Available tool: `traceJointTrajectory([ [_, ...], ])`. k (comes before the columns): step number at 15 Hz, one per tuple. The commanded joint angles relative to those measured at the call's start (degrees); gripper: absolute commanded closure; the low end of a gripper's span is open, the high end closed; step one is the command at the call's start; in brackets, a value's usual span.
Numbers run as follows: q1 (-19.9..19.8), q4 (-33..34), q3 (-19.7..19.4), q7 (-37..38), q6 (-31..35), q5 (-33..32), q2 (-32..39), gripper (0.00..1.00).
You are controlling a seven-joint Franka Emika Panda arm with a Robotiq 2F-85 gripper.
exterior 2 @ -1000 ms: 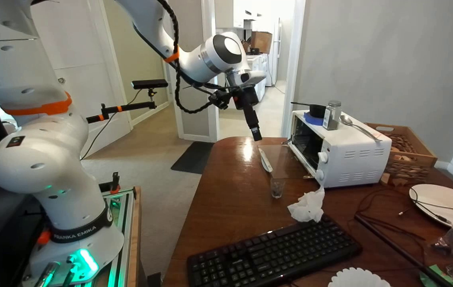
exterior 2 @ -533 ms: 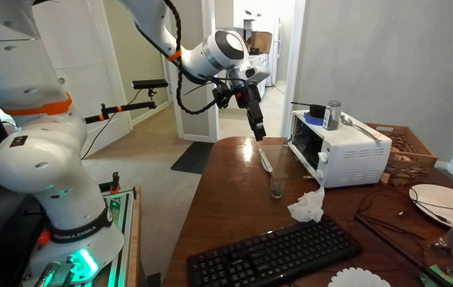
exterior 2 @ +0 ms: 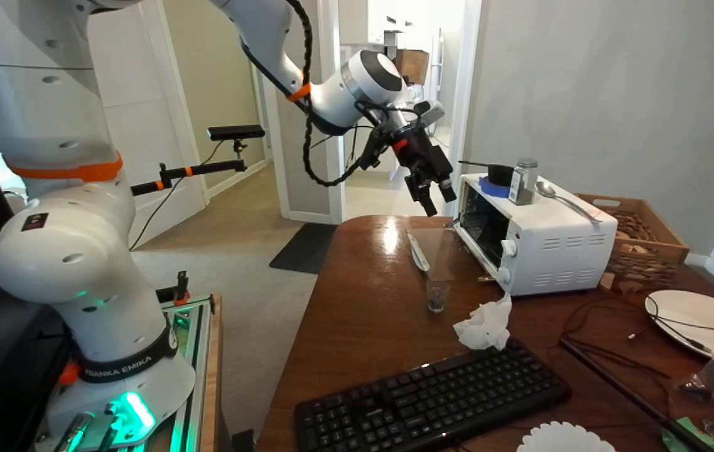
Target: Remove the black tray from inside the microwave, put it on top of the microwave and move the black pot from the microwave to the table
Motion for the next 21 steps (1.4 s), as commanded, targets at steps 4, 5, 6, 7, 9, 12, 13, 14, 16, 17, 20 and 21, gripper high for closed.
traceJointTrajectory([
  [4, 6.31, 19.76, -1.94, -13.87, -1.43, -9.04, 18.07, 0.0],
  [5, 7.6, 21.53, -1.88, -14.01, -1.32, -9.38, 19.77, 0.0],
  [6, 8.9, 23.37, -2.0, -13.8, -1.66, -9.55, 21.48, 0.0],
  [7, 9.84, 24.98, -2.13, -13.86, -1.03, -9.38, 23.02, 0.0],
  [9, 11.61, 27.1, -2.69, -13.54, -1.24, -8.8, 25.21, 0.0],
  [12, 13.2, 26.74, -4.06, -10.28, -1.84, -8.07, 26.39, 0.0],
  [13, 13.07, 26.05, -4.45, -9.23, -0.93, -7.82, 26.69, 0.0],
  [14, 12.97, 25.89, -4.87, -8.57, -0.47, -7.81, 27.31, 0.0],
  [16, 12.49, 26.4, -5.68, -7.73, 0.21, -7.78, 28.91, 0.0],
  [17, 12.62, 27.55, -6.29, -7.16, -0.34, -8.01, 30.12, 0.0],
  [20, 12.57, 26.73, -6.77, -8.02, -0.12, -7.96, 29.28, 0.0],
  [21, 12.54, 27.28, -7.02, -8.01, -0.12, -7.96, 29.76, 0.0],
])
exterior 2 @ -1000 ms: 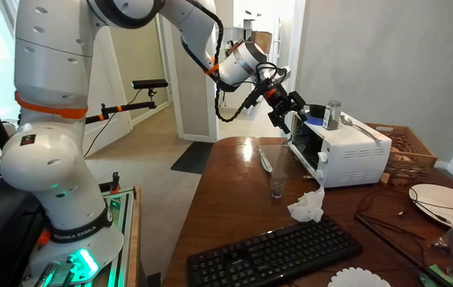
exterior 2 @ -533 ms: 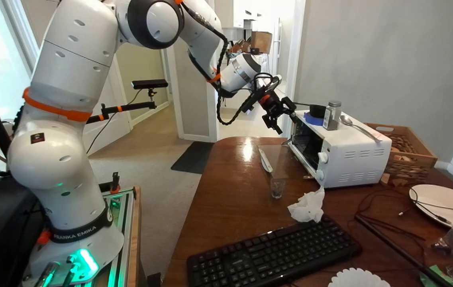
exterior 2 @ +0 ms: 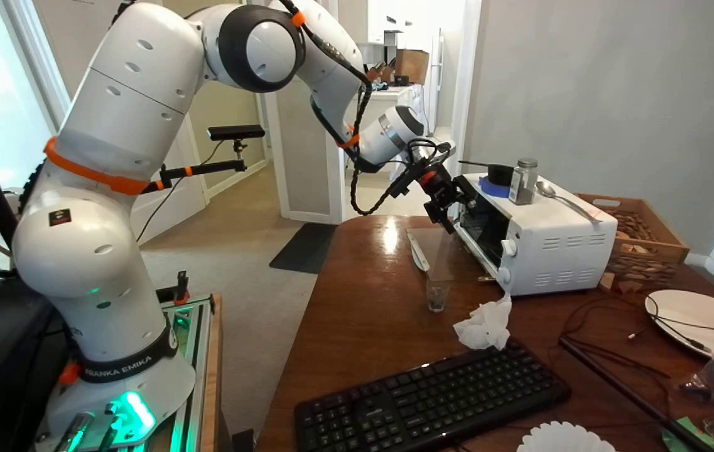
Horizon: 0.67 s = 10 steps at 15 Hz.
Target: Remove the black tray from inside the microwave, put it on top of the microwave and move the black pot from the microwave to the table
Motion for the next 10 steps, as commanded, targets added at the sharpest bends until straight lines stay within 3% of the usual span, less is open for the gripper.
traceJointTrajectory([
  [1, 0.47, 0.57, -0.6, -0.14, 0.04, 0.33, 0.31, 0.0],
  [10, 1.26, 14.76, -3.36, -8.2, -1.06, -1.17, 12.47, 0.0],
])
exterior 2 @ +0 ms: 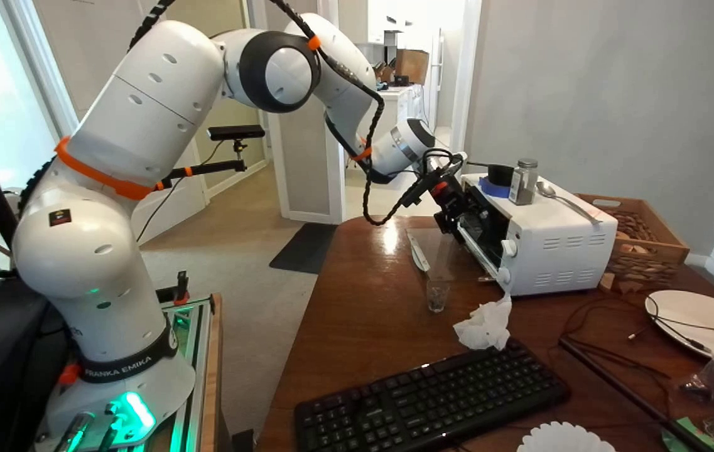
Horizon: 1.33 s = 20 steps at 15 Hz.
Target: Remove the black tray from inside the microwave, put it on top of the microwave and move the black pot from the microwave to the table
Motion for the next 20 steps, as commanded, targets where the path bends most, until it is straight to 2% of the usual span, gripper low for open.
traceJointTrajectory([
  [1, 1.68, 9.64, -1.74, -4.27, -1.48, -1.22, 7.04, 0.0],
  [8, 5.12, 21.03, -1.97, -10.25, -0.61, -0.52, 14.6, 0.0],
  [13, 6.62, 21.88, -2.91, -11.08, -1.68, -0.32, 16.87, 0.0],
  [20, 8.98, 23.68, -6.79, -11.15, -6.83, -4.06, 18.94, 0.0],
])
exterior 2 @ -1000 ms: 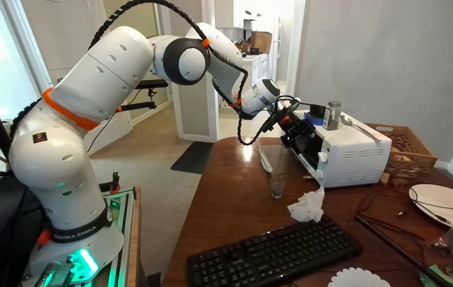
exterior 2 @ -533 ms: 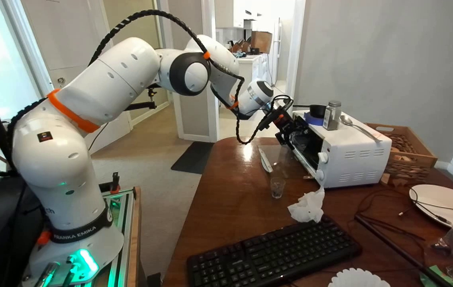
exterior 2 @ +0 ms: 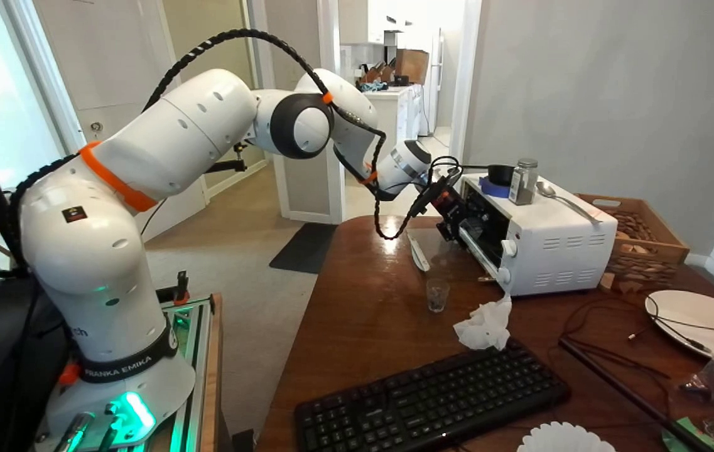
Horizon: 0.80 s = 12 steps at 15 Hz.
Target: Remove the black tray from inside the microwave, put it on top of the microwave and move the black pot from the microwave to the table
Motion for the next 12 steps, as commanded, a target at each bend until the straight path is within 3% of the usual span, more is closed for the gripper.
traceJointTrajectory([
  [1, 1.71, 4.26, -1.74, -0.87, -3.9, -2.64, 2.53, 0.0],
  [4, 1.79, 5.71, -1.44, -1.3, -4.7, -2.97, 3.62, 0.0],
  [8, 1.57, 4.97, -1.39, -1.11, -3.94, -2.31, 3.79, 0.08],
  [12, 1.76, 4.33, -1.41, -1.37, -3.93, -2.3, 4.37, 0.02],
])
